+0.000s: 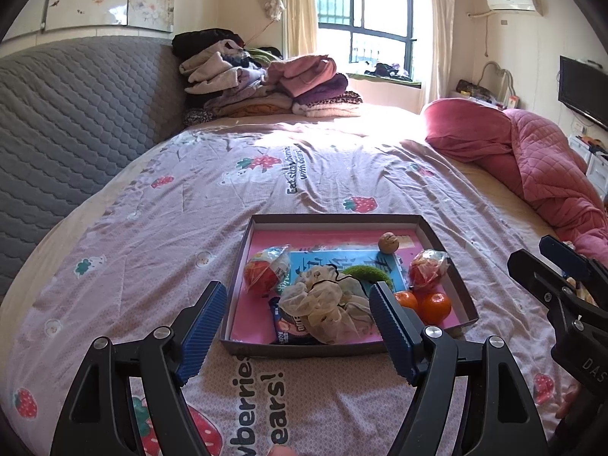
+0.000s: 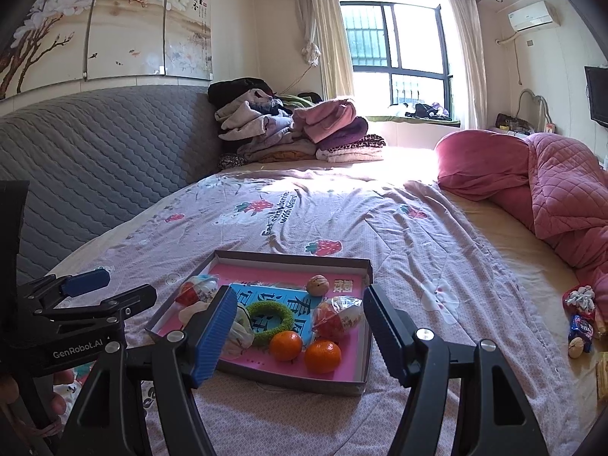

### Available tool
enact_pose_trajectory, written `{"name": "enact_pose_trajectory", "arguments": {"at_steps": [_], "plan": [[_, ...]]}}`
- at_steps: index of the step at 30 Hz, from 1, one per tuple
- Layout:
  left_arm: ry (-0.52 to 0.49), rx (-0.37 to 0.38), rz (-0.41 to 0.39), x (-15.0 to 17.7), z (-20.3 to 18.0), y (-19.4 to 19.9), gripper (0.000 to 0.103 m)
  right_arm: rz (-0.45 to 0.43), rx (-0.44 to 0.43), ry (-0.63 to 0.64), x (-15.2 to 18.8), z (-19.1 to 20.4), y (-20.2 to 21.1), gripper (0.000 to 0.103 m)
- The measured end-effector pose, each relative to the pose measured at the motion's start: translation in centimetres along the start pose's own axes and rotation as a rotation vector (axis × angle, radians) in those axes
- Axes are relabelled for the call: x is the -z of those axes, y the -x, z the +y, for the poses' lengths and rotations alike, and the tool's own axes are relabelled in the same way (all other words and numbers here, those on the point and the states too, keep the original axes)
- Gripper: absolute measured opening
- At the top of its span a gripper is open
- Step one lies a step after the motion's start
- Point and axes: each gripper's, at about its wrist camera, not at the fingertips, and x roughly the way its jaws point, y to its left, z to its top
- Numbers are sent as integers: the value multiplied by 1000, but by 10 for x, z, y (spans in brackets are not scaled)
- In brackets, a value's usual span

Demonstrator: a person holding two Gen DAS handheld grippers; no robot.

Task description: Organize objects

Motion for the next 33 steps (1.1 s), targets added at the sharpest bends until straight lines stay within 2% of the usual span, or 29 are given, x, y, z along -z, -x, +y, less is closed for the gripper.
{"name": "enact_pose_trajectory", "arguments": {"at_steps": [17,33], "plan": [[26,-17,7,21,4,17,78,19,-2,5,14,6,13,68],[17,-32,39,40,1,15,78,49,-1,14,26,11,11,68]]}}
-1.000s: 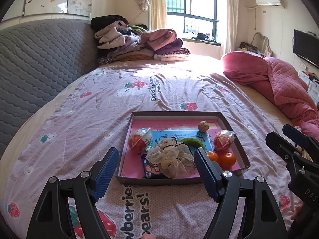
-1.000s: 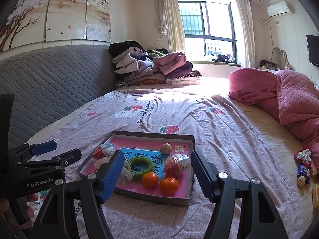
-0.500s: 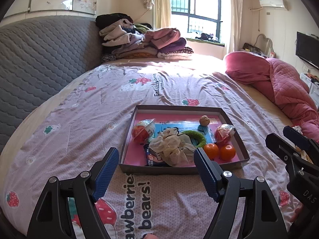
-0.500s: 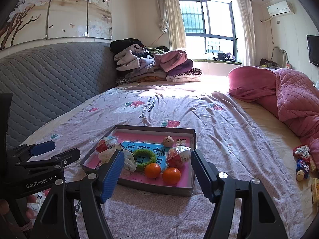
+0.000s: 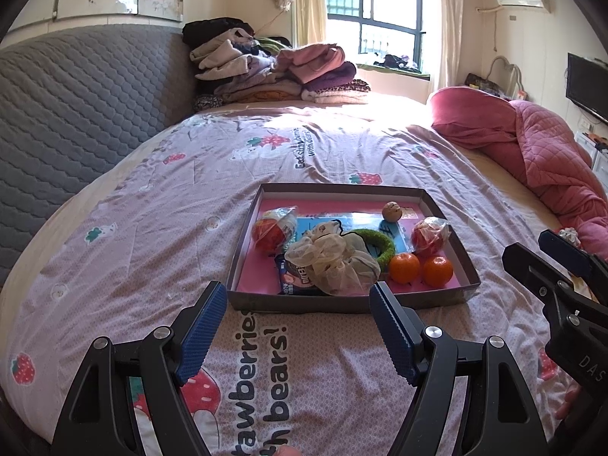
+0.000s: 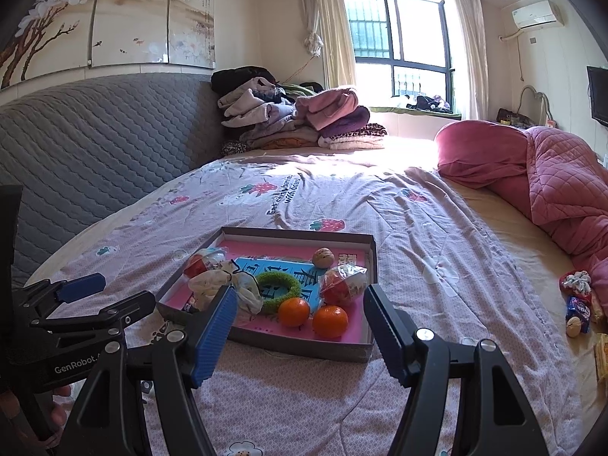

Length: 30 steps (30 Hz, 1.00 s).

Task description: Organize objects

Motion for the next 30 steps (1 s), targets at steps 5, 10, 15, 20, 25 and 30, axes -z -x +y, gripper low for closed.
{"name": "enact_pose_trajectory", "arguments": {"at_steps": [5,10,15,20,25,30], "plan": [[-2,-2,5,2,0,-2,78,8,6,3,2,2,-3,68],[-2,0,10,5,0,-3,78,15,5,-3,5,1,-4,68],[-6,-1,14,7,1,-3,78,24,5,-5,8,1,-7,68],[-5,1,24,10,1,-6,78,34,3,-14,11,0,-10,68],[-3,-3,35,14,3,-10,78,47,10,-23,16,-3,-13,68],[-1,-6,48,18,4,-13,78,52,16,-25,19,-5,-16,68]]}}
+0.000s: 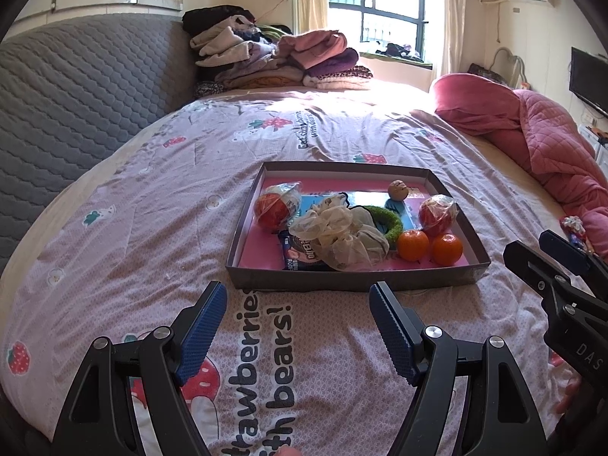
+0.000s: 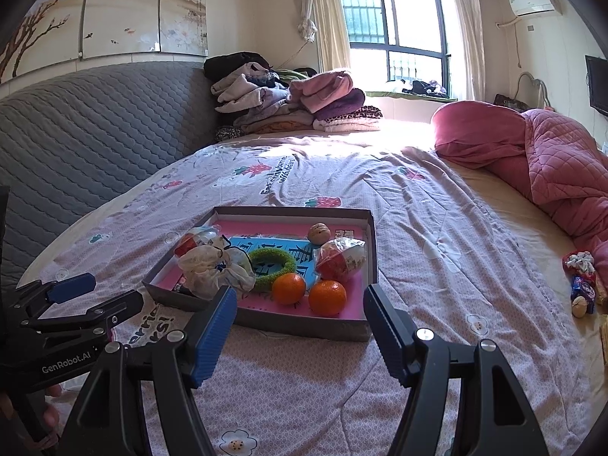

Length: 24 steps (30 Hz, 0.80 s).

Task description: Organize objects

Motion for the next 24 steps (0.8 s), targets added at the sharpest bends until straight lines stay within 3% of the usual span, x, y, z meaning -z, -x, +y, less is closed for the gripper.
{"name": "enact_pose_trajectory", "arguments": {"at_steps": [24], "plan": [[-2,0,34,13,4,-14,78,31,12,-15,18,-3,-11,69]]}}
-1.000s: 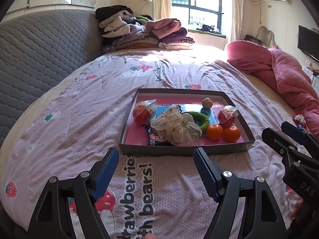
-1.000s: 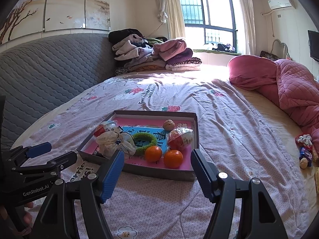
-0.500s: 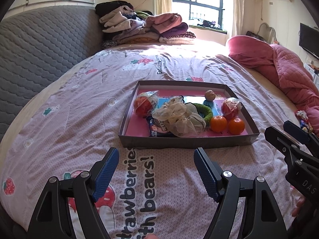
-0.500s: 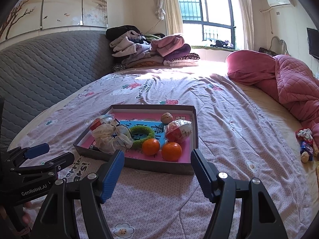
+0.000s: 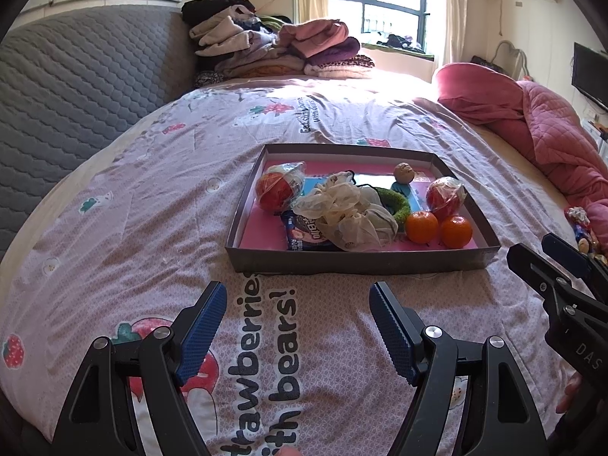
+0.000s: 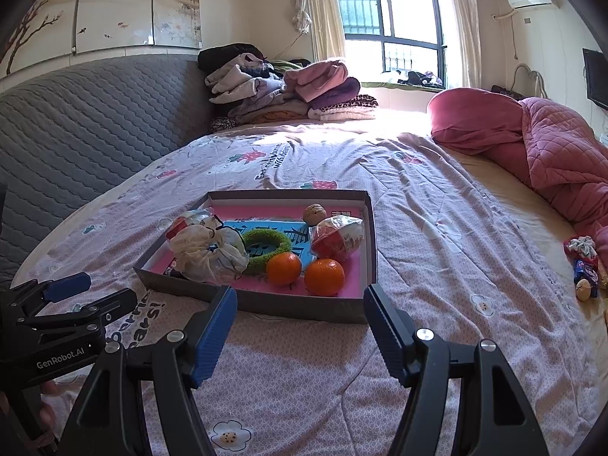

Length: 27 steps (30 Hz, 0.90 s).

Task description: Organize objects

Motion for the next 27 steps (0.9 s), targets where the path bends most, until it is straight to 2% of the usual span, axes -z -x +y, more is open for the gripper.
{"name": "enact_pose_trajectory", "arguments": {"at_steps": [27], "plan": [[4,13,6,16,10,-15,78,33,28,-9,26,-6,-18,69]]}}
